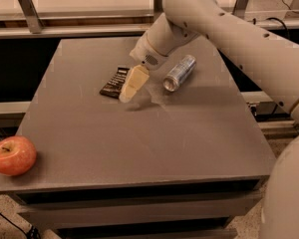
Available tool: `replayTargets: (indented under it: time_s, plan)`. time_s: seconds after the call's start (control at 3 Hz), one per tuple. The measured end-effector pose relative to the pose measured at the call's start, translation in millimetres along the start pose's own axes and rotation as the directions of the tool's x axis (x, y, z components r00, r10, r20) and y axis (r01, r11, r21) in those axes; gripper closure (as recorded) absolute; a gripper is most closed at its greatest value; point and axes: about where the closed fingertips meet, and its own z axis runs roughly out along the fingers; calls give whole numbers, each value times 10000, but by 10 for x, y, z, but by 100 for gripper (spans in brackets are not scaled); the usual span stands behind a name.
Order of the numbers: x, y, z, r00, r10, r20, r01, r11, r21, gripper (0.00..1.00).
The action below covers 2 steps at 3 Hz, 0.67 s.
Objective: Move rxbar chocolate near apple
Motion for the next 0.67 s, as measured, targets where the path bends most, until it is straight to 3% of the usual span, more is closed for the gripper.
replayTargets:
  time_s: [0.67]
  plan:
    - [-10,24,133,9997,253,4,-253,9997,-13,0]
